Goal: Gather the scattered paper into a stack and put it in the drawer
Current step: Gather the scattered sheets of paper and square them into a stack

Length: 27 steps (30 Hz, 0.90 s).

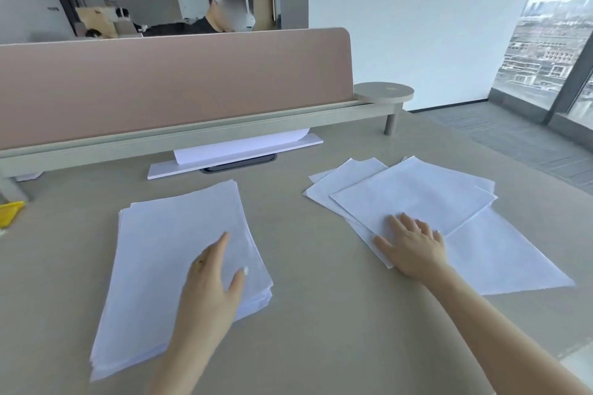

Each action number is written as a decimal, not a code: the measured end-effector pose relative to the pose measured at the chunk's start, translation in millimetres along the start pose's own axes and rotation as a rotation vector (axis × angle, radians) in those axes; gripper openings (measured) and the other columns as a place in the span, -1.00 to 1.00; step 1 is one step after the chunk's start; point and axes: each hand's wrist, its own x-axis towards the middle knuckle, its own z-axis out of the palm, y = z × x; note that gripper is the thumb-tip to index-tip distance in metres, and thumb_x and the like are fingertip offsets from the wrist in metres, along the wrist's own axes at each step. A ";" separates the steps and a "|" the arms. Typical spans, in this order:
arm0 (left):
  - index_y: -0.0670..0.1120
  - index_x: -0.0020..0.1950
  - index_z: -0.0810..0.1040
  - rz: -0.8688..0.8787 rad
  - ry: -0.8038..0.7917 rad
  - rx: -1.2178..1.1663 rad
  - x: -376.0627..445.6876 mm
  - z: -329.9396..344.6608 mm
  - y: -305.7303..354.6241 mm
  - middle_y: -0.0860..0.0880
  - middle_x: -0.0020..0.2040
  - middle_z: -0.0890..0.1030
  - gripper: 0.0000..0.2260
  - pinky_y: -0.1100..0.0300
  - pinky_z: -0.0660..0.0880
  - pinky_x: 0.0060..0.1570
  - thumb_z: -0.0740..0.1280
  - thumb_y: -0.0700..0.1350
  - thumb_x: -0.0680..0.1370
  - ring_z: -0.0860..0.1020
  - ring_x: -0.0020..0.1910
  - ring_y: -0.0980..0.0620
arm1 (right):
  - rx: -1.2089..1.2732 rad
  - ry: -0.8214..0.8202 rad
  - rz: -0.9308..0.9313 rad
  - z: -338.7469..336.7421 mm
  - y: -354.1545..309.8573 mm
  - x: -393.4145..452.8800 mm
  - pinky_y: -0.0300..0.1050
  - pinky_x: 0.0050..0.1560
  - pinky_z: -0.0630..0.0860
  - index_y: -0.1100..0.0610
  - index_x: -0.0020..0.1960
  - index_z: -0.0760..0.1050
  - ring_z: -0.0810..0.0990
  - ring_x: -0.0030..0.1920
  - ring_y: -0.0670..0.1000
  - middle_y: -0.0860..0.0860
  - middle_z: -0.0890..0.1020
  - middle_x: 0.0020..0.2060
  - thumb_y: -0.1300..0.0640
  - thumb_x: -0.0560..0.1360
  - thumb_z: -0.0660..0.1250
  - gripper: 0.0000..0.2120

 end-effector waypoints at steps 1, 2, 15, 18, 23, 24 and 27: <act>0.04 0.48 0.23 0.056 -0.074 -0.010 -4.5 9.6 9.7 0.09 0.41 0.35 -0.50 0.20 0.25 0.28 0.27 -0.08 0.56 0.26 0.42 0.09 | -0.005 0.019 -0.023 -0.1 -6.9 -11.7 -0.01 0.27 0.19 -0.10 0.29 0.27 0.26 0.38 0.08 -0.10 0.31 0.37 -0.31 0.49 0.00 -0.53; 0.06 0.48 0.21 0.110 -0.141 -0.007 -7.8 18.2 17.7 0.12 0.43 0.32 -0.51 0.25 0.23 0.29 0.25 -0.07 0.57 0.24 0.43 0.14 | -0.008 0.032 -0.041 -0.4 -14.6 -23.9 -0.01 0.28 0.19 -0.11 0.31 0.27 0.28 0.37 0.08 -0.11 0.31 0.38 -0.33 0.49 0.00 -0.51; -0.03 0.54 -0.01 -0.024 -0.387 0.303 41.3 93.7 65.1 -0.10 0.58 -0.03 -0.38 -0.07 0.05 0.43 0.05 0.22 0.57 0.01 0.54 -0.10 | 0.886 0.224 0.070 -2.4 -30.9 -101.5 -0.28 0.33 0.05 -0.08 0.44 0.24 0.09 0.49 -0.10 -0.14 0.17 0.48 -0.02 0.52 0.29 -0.48; -0.07 0.55 -0.01 -0.078 -0.379 0.386 54.4 99.8 60.4 -0.11 0.56 0.07 -0.37 -0.07 0.06 0.41 0.02 0.22 0.58 0.06 0.52 -0.11 | 1.513 0.101 0.411 -22.9 -14.5 -95.7 -0.16 0.32 0.18 -0.05 0.49 0.14 0.21 0.46 -0.06 -0.11 0.22 0.45 0.00 0.53 0.29 -0.41; 0.02 0.09 0.47 -0.125 -0.310 0.051 62.4 99.5 59.1 -0.06 0.05 0.57 -0.81 0.05 0.27 0.20 0.12 0.03 0.59 0.45 0.26 -0.12 | 1.850 0.007 0.613 -34.3 15.8 -66.4 -0.06 -0.05 0.57 0.09 0.10 0.41 0.59 -0.09 0.01 -0.08 0.52 -0.08 0.14 0.52 0.29 -0.83; 0.03 0.14 0.51 -0.143 -0.305 -0.058 61.4 98.6 59.1 -0.01 0.04 0.57 -0.78 0.06 0.29 0.26 0.15 0.01 0.58 0.48 0.25 -0.08 | 1.786 -0.040 0.604 -34.8 19.1 -62.3 -0.11 -0.19 0.57 0.09 0.10 0.43 0.59 -0.17 0.01 -0.04 0.54 -0.11 0.14 0.52 0.29 -0.84; -0.07 0.04 0.59 -0.137 -0.282 -0.235 57.0 98.8 53.2 0.08 -0.06 0.64 -0.70 0.07 0.38 0.21 0.17 0.04 0.48 0.55 0.05 -0.02 | 1.473 -0.142 0.495 -36.7 26.2 -48.7 -0.15 -0.24 0.53 0.20 0.06 0.53 0.61 -0.27 0.04 0.06 0.62 -0.19 0.23 0.51 0.27 -0.85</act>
